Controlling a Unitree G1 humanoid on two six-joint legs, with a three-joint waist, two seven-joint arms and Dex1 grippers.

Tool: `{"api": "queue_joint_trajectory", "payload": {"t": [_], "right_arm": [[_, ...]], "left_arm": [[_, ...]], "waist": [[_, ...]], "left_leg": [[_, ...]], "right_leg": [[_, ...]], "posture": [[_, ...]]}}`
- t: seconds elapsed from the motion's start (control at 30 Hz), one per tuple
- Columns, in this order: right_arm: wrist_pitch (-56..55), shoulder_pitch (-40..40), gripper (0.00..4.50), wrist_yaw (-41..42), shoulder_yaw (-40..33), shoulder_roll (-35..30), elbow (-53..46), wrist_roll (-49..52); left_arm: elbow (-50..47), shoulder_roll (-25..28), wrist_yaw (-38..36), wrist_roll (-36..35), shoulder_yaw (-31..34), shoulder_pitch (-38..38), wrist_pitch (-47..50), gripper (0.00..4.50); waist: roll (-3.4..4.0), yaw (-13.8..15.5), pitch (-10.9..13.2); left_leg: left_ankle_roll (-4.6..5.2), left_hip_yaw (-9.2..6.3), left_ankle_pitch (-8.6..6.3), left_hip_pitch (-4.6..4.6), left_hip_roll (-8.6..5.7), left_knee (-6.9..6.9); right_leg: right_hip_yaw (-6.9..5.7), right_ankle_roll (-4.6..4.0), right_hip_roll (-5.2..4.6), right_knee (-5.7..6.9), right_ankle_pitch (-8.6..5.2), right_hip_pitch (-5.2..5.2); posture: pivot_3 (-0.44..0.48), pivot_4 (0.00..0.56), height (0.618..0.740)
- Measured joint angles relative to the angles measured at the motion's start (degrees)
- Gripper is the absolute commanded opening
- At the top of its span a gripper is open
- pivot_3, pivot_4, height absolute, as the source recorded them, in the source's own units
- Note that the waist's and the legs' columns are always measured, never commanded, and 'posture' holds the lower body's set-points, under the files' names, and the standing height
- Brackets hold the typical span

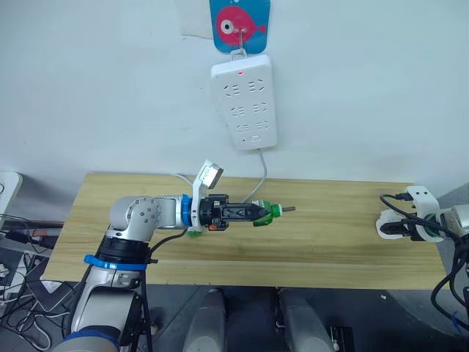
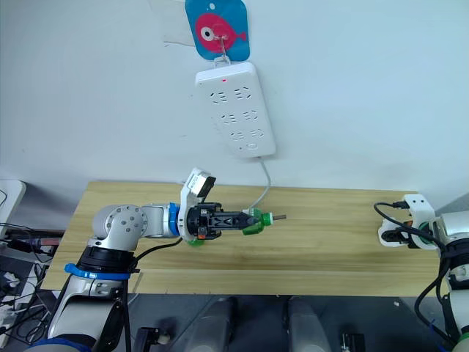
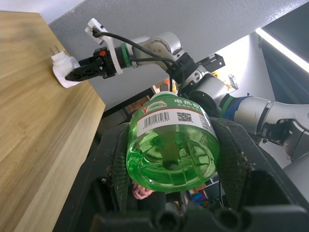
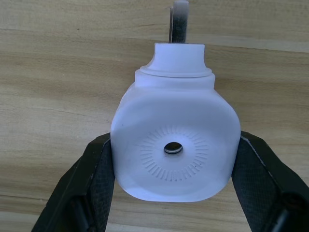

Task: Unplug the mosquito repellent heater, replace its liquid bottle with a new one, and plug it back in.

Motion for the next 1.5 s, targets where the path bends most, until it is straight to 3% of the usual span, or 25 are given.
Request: {"api": "queue_joint_trajectory", "payload": {"t": [0.27,0.4,0.43,0.67,0.93,1.07,1.17,1.23,1.3,1.4,1.5], "right_arm": [[1.20,-0.66,2.98,-2.43,-3.17,1.51,1.00,-2.34],[1.65,-0.69,4.38,-2.52,-3.36,2.31,1.24,-3.41],[1.93,-0.60,4.47,-2.36,-3.43,2.65,1.28,-3.47],[5.83,0.21,4.47,-0.78,-5.30,1.83,-1.82,-3.32],[13.61,10.03,4.47,2.98,-9.35,-6.82,-16.63,-0.18],[22.32,16.19,4.47,4.40,-18.44,-9.23,-29.90,5.28],[32.17,16.15,4.47,3.82,-30.57,-5.58,-42.82,11.83],[36.05,16.40,4.47,1.88,-40.04,1.30,-52.04,20.31],[37.55,19.55,4.47,-3.58,-49.22,10.06,-59.43,34.85],[38.07,27.37,4.47,-14.52,-54.74,19.48,-67.94,54.74],[26.26,39.03,4.47,-33.54,-50.75,20.51,-75.26,75.92]], "left_arm": [[0.01,0.01,-0.31,0.18,-0.03,0.00,-0.25,2.24],[0.01,0.10,-0.63,0.31,-0.04,0.01,-0.32,2.24],[0.01,0.15,-0.70,0.32,-0.06,0.01,-0.35,2.24],[0.00,0.66,-1.71,0.44,-0.24,0.90,-1.09,2.24],[0.11,1.10,-3.33,1.66,-1.14,0.72,-1.87,2.24],[0.35,1.25,-4.33,2.25,-1.25,0.56,-3.05,2.24],[0.26,0.34,-4.21,2.48,-1.13,0.48,-4.15,2.24],[-0.06,-0.67,-3.66,2.87,-1.07,0.69,-5.76,2.24],[-0.70,-2.07,-2.59,3.91,-0.98,1.09,-8.28,2.24],[-1.81,-3.77,-0.78,6.01,-0.52,2.51,-12.92,2.24],[-4.14,-5.68,0.46,9.98,-1.34,3.62,-20.41,2.24]], "waist": [[-0.02,-0.01,0.01],[-0.01,-0.01,0.01],[0.02,-0.02,0.03],[0.09,-0.01,0.07],[0.11,0.11,0.05],[0.16,-0.07,0.02],[0.17,-0.26,0.00],[0.15,-0.04,-0.01],[0.15,0.31,-0.01],[0.22,0.79,-0.02],[0.23,0.79,-0.04]], "left_leg": [[-0.01,0.00,0.00,0.00,0.00,0.00],[-0.01,0.01,0.00,0.00,0.00,-0.01],[-0.01,0.02,0.00,0.00,0.00,-0.02],[-0.02,0.01,0.01,-0.02,0.01,-0.05],[-0.20,0.00,0.10,-0.04,-0.02,-0.04],[-0.28,0.03,0.15,-0.03,0.00,-0.04],[-0.31,0.08,0.16,0.04,0.02,-0.04],[-0.32,-0.23,0.16,0.00,0.07,-0.06],[-0.33,-0.52,0.17,-0.05,0.18,-0.12],[-0.32,-0.58,0.17,-0.28,0.09,-0.11],[-0.29,-0.43,0.17,-0.40,-0.18,-0.06]], "right_leg": [[0.00,0.00,0.00,0.00,0.00,0.00],[0.00,0.00,0.00,0.00,0.00,-0.01],[0.01,0.00,0.00,0.00,0.00,-0.02],[0.00,0.00,-0.02,-0.02,0.00,-0.03],[-0.02,0.02,-0.08,-0.05,-0.01,-0.02],[0.01,0.03,-0.09,-0.02,-0.01,-0.03],[0.01,0.18,0.01,-0.01,-0.10,-0.02],[-0.18,0.29,0.04,0.00,-0.16,0.01],[-0.20,0.23,0.01,0.00,-0.13,0.05],[-0.24,0.00,-0.04,-0.04,-0.01,-0.06],[-0.17,0.04,-0.71,-0.12,-0.02,-0.12]], "posture": [[0.233,0.326,0.740],[0.232,0.321,0.740],[0.232,0.321,0.740],[0.217,0.296,0.740],[0.208,0.271,0.740],[0.199,0.271,0.740],[0.180,0.275,0.740],[0.165,0.277,0.740],[0.153,0.274,0.740],[0.145,0.275,0.740],[0.137,0.280,0.740]]}}
